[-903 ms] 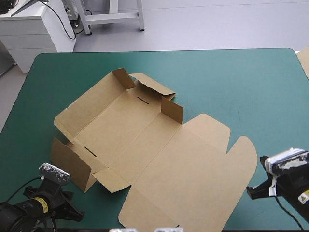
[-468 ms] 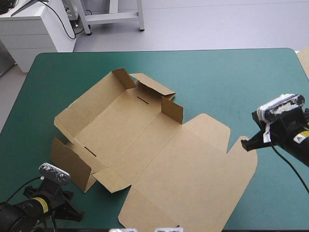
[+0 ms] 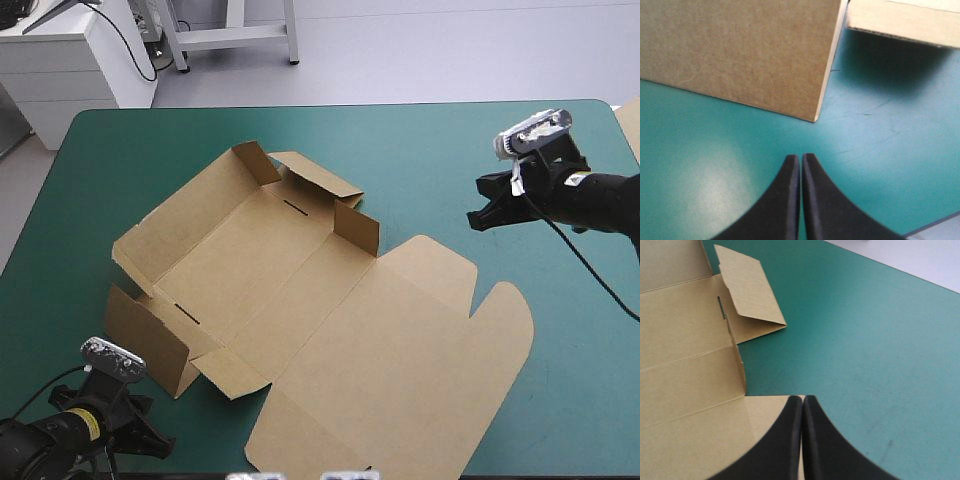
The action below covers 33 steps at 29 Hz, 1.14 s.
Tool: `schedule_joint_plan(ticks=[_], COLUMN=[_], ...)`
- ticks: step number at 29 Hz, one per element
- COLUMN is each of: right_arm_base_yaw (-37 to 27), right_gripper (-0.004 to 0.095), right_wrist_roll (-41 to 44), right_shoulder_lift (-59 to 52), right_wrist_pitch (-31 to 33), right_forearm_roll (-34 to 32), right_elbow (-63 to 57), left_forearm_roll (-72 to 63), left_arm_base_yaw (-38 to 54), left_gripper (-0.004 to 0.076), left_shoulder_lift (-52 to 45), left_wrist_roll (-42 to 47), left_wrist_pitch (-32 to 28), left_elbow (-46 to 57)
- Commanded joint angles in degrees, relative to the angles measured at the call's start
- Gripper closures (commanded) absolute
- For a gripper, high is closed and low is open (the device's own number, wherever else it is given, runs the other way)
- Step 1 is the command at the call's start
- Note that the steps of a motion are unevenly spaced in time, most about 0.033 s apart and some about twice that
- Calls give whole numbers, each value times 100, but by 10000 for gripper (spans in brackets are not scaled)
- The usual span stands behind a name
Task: Fold the box
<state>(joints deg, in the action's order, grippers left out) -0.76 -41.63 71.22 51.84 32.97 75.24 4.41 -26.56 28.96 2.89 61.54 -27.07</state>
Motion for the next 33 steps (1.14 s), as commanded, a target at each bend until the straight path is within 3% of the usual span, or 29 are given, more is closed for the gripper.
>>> schedule_joint_plan(ticks=[1, 6, 10, 13, 15, 19, 33], right_arm_base_yaw=[41, 616, 1259, 1637, 1788, 1841, 1950], right_gripper=[921, 921, 893, 746, 581, 330, 329], right_wrist_roll=[-255, -268, -240, 48, 319, 567, 569], right_shoulder_lift=[288, 726, 1094, 1454, 1693, 2101, 3699], right_wrist_pitch=[160, 119, -187, -193, -168, -37, 1951], right_forearm_roll=[549, 398, -159, -744, -1009, -1067, -1412], right_elbow=[482, 761, 940, 1150, 1289, 1592, 3862], left_forearm_roll=[-12, -12, -12, -12, -12, -12, -12], left_arm_base_yaw=[-38, -38, -38, -38, -38, -38, -38], left_gripper=[731, 731, 731, 731, 731, 731, 731], left_shoulder_lift=[37, 37, 37, 37, 37, 37, 37], left_wrist_roll=[29, 26, 26, 26, 26, 26, 26], left_wrist_pitch=[-184, -184, -184, -184, -184, -184, -184], left_elbow=[-143, -143, -143, -143, -143, -143, -143])
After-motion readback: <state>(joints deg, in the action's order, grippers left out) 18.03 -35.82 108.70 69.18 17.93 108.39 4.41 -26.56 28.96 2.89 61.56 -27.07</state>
